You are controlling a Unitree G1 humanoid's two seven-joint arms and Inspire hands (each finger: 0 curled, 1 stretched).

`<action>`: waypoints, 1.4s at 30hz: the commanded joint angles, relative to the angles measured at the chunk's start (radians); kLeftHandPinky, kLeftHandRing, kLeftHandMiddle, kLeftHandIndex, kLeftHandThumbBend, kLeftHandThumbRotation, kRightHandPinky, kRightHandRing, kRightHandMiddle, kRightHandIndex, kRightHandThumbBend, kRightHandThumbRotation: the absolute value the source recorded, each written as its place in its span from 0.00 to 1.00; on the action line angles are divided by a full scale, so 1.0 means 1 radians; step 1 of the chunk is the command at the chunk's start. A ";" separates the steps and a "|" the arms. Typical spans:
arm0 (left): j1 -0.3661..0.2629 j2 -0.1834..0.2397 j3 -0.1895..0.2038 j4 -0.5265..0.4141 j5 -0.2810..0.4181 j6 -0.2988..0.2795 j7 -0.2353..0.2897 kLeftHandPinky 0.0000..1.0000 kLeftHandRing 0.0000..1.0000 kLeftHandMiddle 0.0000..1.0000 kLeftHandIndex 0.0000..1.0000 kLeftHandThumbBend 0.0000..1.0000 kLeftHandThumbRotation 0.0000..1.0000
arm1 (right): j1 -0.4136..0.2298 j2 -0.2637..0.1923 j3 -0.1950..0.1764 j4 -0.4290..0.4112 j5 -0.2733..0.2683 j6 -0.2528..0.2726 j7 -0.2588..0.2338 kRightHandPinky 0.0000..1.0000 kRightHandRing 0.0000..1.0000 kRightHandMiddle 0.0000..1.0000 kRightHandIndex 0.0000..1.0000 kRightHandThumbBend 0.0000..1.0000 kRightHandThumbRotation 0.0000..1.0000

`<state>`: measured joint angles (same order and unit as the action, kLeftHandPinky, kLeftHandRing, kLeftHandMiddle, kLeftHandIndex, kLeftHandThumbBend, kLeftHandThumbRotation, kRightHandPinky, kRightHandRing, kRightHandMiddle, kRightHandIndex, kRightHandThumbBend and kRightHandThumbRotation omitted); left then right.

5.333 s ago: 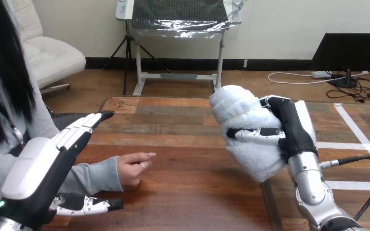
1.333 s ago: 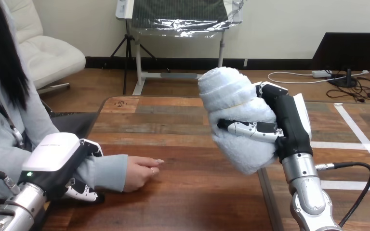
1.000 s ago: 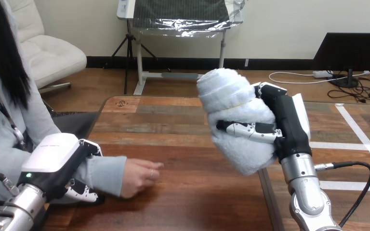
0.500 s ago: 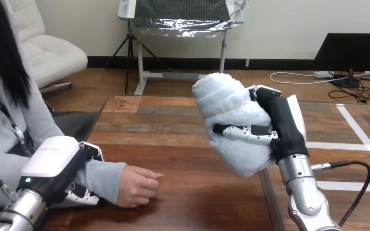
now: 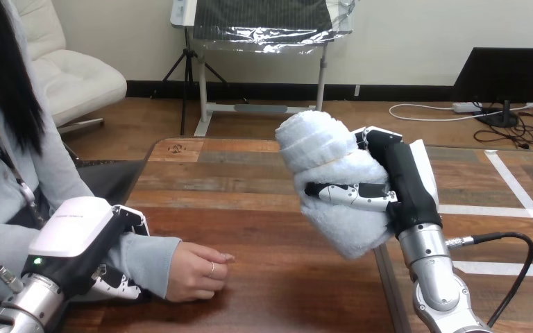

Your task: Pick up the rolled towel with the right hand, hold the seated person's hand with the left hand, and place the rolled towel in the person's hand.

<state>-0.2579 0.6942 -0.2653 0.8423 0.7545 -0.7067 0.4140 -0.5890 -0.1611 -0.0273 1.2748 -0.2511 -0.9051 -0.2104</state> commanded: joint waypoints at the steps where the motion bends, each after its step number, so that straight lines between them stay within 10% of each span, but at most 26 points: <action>1: -0.051 -0.007 0.021 -0.137 -0.035 -0.030 0.013 0.28 0.32 0.37 0.39 1.00 0.01 | -0.059 -0.015 0.012 -0.015 -0.012 0.004 -0.032 0.28 0.33 0.44 0.46 0.77 0.00; 42: -0.040 -0.020 0.076 -0.384 -0.105 -0.075 -0.030 0.27 0.30 0.35 0.36 1.00 0.10 | -0.073 0.014 0.101 0.028 -0.116 0.147 -0.092 0.29 0.34 0.45 0.45 0.77 0.00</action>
<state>-0.1937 0.6974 -0.2533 0.6434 0.7218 -0.7138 0.3635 -0.5887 -0.1551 0.0549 1.3247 -0.3577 -0.7554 -0.2720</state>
